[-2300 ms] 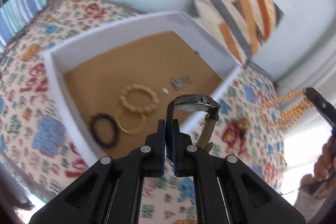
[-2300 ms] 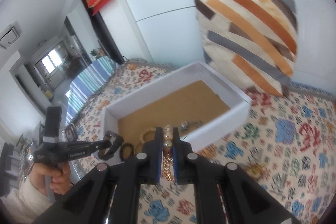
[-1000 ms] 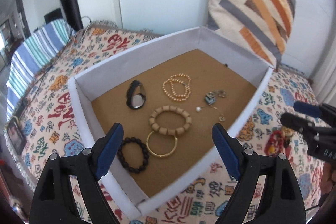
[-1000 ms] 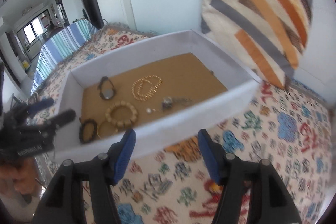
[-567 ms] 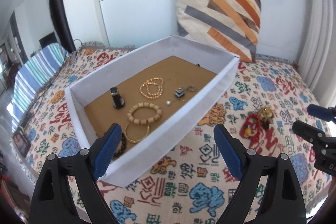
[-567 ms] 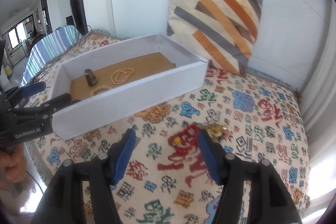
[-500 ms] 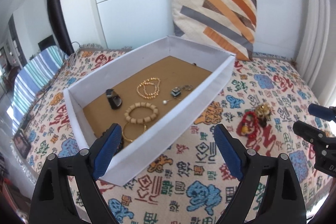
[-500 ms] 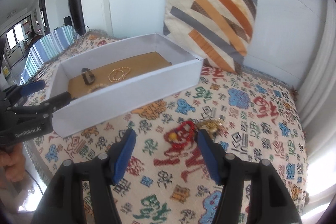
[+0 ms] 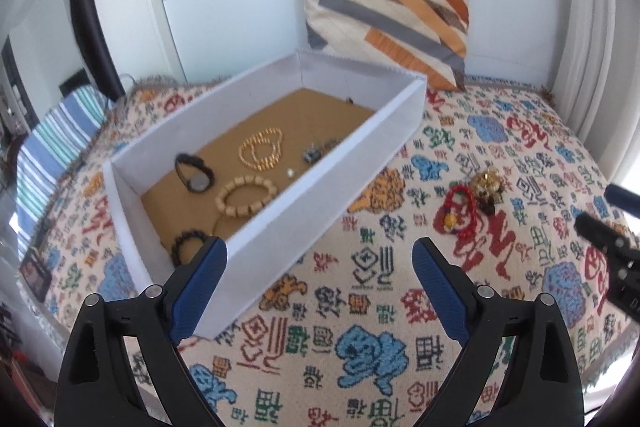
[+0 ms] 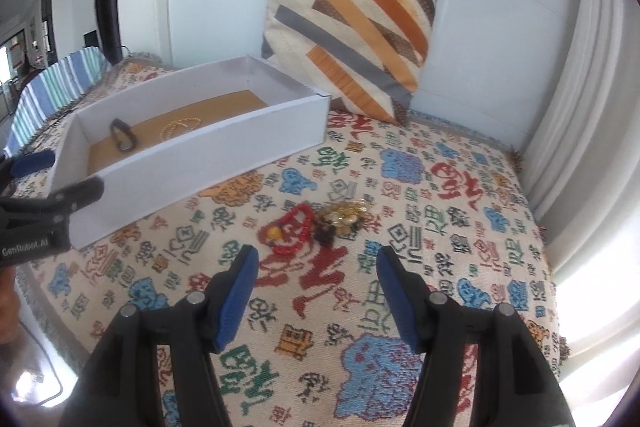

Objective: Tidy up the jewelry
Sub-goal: 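Withdraw both tools from the box back over the remaining jewelry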

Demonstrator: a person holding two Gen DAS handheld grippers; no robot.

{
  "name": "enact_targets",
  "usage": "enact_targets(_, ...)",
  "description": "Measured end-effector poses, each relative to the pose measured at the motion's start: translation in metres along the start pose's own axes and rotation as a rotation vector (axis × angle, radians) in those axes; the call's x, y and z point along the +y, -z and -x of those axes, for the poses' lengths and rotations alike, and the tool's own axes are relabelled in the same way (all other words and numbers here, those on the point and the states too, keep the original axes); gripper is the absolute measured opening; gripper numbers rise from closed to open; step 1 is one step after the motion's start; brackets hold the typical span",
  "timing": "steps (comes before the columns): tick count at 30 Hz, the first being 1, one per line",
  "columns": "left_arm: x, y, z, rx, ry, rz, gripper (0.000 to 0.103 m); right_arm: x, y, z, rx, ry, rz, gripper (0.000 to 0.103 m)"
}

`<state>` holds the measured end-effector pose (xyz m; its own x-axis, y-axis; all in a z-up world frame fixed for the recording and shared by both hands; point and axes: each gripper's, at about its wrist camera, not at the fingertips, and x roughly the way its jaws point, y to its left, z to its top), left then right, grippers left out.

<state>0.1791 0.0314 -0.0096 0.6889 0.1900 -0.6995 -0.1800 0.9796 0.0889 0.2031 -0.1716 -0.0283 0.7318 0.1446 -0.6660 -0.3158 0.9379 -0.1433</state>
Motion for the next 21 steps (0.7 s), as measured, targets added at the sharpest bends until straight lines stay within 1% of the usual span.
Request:
enact_targets(3, 0.003, 0.013, -0.015, 0.062, 0.004, 0.011, 0.094, -0.002, 0.003, 0.002, -0.007, 0.039, -0.006, 0.062)
enact_targets(4, 0.004, 0.017, -0.02, 0.081, 0.003, 0.016, 0.094, -0.002, 0.005, 0.003, -0.011, 0.065, -0.001, 0.062)
enact_targets(9, 0.004, 0.029, -0.034, 0.143, 0.006, 0.048, 0.094, -0.005, 0.009, 0.005, -0.025, 0.134, 0.024, 0.062)
enact_targets(16, -0.004, 0.032, -0.037, 0.165, 0.015, 0.031, 0.094, -0.012, 0.012, 0.009, -0.044, 0.196, 0.039, 0.062)
enact_targets(21, -0.008, 0.034, -0.039, 0.176, 0.02, 0.019, 0.094, -0.014, 0.015, 0.011, -0.045, 0.215, 0.042, 0.062)
